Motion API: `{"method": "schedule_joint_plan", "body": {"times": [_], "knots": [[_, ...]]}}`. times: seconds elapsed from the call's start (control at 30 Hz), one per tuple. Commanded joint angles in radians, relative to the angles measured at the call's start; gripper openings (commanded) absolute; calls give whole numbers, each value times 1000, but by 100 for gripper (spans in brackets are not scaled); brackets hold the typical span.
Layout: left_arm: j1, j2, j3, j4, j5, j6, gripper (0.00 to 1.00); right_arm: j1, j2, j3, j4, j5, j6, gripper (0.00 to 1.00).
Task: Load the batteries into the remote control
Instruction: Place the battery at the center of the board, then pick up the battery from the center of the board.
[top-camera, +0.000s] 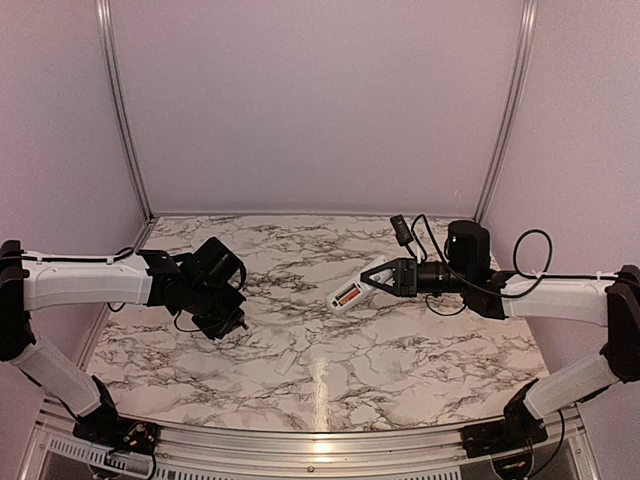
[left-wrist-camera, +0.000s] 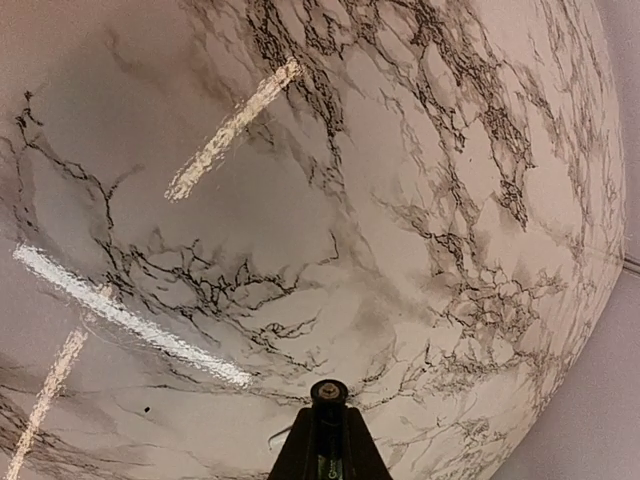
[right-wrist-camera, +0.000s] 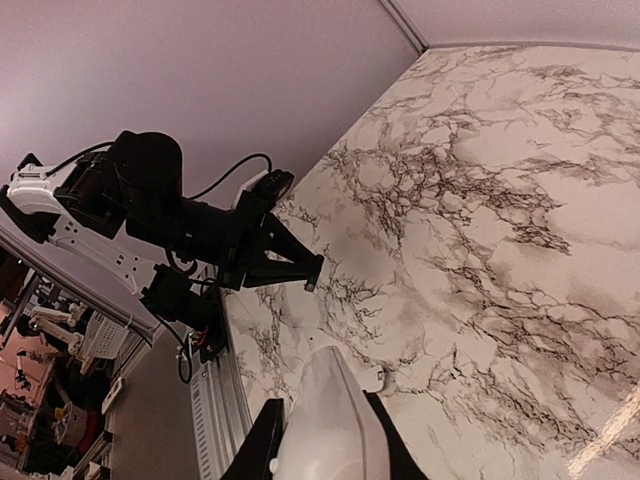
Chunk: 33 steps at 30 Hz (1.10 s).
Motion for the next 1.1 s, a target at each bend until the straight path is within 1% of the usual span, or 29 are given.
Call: {"method": "schedule_joint_plan", "body": {"times": [0.0,0.17,0.37,0.4,0.5,0.67,0.8,0.83,0.93,0.97,1.03,1.07], "knots": [[-10,72,-20,-31,7,-118,0,-5,-23,-10,-6,18,-18,0],[-17,163,2,-16,34,-119,0,-6,-24,-15,-8,19,-27,0],[-19,223,20,-13,49,-109,1,-6,-24,-18,-13,22,-36,0],[-19,230,19,-12,56,-108,4,-6,-23,-19,-14,24,-36,0],[-19,248,12,-8,68,-102,6,-5,-21,-17,-20,28,-39,0],[-17,267,13,-19,83,-73,14,-7,-17,-16,-3,28,-30,0],[-16,264,11,-32,92,-46,27,-7,-17,-19,-1,25,-30,0],[-16,255,8,-33,91,-39,28,-8,-17,-18,-2,24,-32,0],[-18,207,23,-34,51,28,30,-9,-16,-17,-5,20,-36,0],[-22,187,36,-30,27,67,30,-8,-14,-17,-6,19,-38,0],[-25,149,73,-53,-18,160,34,-9,-13,-14,-5,18,-40,0],[-26,127,96,-54,-44,229,37,-9,-13,-13,-1,18,-41,0]]}}
